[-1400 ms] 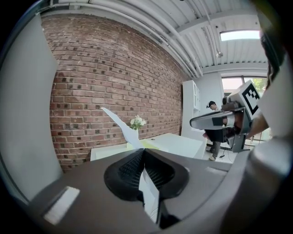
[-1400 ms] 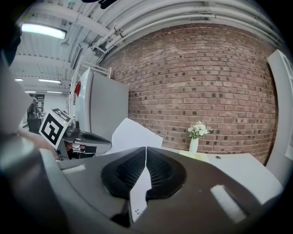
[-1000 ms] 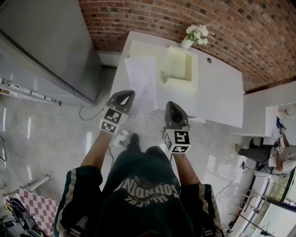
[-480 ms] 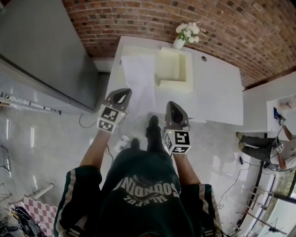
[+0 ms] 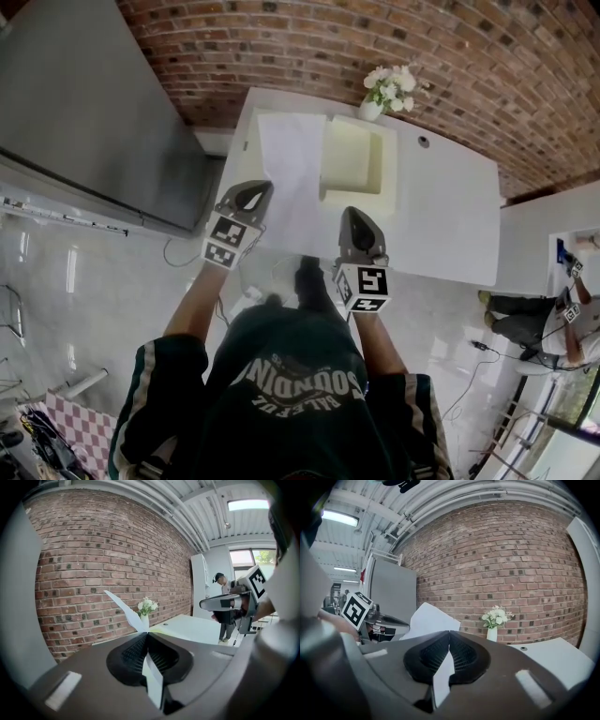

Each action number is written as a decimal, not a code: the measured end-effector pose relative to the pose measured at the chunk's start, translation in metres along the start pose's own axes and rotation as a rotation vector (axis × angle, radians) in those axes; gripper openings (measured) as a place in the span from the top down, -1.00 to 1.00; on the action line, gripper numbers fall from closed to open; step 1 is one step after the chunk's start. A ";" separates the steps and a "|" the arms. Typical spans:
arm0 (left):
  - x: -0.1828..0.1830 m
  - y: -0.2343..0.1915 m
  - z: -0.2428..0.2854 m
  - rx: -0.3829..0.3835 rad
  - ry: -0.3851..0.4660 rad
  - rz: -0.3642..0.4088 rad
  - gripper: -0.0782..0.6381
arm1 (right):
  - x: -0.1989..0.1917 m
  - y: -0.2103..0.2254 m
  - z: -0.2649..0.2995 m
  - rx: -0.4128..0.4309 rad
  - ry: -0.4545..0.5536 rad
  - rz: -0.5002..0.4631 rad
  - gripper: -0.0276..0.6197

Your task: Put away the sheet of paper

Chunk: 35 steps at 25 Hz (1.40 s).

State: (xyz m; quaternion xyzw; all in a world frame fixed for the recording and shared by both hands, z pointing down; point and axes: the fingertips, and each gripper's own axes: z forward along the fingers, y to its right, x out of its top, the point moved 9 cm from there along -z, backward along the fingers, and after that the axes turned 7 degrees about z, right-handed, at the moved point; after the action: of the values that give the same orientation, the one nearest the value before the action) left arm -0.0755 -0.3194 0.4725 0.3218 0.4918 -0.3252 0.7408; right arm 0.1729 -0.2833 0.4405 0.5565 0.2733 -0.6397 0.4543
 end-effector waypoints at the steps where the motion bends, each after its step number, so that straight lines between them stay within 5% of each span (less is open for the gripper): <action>1: 0.001 -0.004 0.006 0.003 -0.009 -0.003 0.75 | 0.002 0.004 0.008 0.005 -0.004 0.001 0.96; 21: -0.008 -0.050 0.116 -0.020 -0.103 -0.019 0.75 | -0.001 0.071 0.102 0.055 -0.125 0.016 0.96; 35: -0.062 -0.067 0.181 -0.051 -0.210 -0.081 0.75 | -0.022 0.114 0.129 0.030 -0.210 0.051 0.96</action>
State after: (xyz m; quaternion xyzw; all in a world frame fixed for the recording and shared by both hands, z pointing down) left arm -0.0536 -0.4924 0.5765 0.2470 0.4323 -0.3743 0.7823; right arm 0.2131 -0.4378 0.5092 0.4998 0.2003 -0.6868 0.4883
